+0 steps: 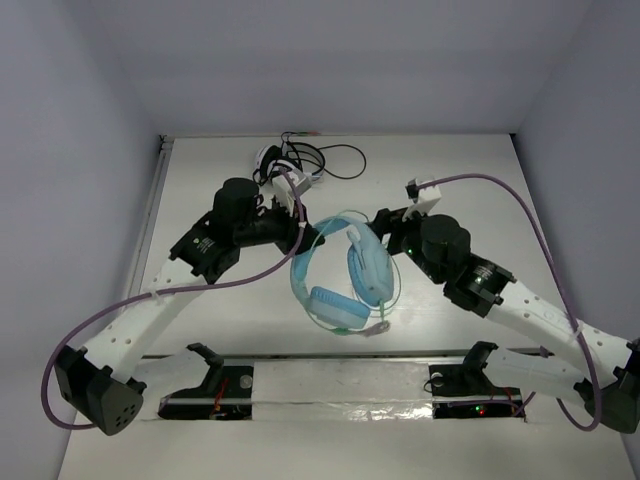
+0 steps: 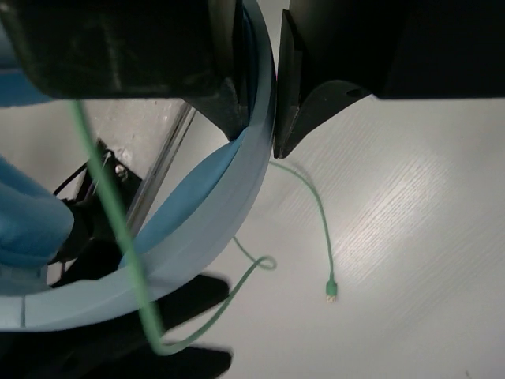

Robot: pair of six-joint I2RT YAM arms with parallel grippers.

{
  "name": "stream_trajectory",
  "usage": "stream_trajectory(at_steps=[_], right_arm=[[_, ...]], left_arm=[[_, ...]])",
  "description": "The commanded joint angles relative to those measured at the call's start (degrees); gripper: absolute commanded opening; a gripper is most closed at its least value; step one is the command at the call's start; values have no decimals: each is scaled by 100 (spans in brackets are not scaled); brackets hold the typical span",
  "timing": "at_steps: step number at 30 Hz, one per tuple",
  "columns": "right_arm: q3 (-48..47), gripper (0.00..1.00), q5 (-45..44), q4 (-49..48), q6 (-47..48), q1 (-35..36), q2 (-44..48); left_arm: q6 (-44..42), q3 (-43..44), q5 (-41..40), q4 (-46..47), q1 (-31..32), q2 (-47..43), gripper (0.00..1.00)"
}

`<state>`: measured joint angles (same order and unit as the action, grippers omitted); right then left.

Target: Wrap the headphones

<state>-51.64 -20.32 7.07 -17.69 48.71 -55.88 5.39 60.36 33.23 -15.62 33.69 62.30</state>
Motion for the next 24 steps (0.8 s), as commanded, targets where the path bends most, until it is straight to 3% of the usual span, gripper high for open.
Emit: stream_trajectory(at_steps=[1, 15, 24], right_arm=[[408, 78, 537, -1020, -120, -151, -11], [1788, 79, 1530, -2824, -445, -801, -476], [1683, 78, 2558, -3992, -691, -1012, -1847]], left_arm=[[621, 573, 263, 955, 23, -306, 0], [604, 1434, -537, 236, 23, -228, 0], [560, 1787, -731, -389, 23, -87, 0]])
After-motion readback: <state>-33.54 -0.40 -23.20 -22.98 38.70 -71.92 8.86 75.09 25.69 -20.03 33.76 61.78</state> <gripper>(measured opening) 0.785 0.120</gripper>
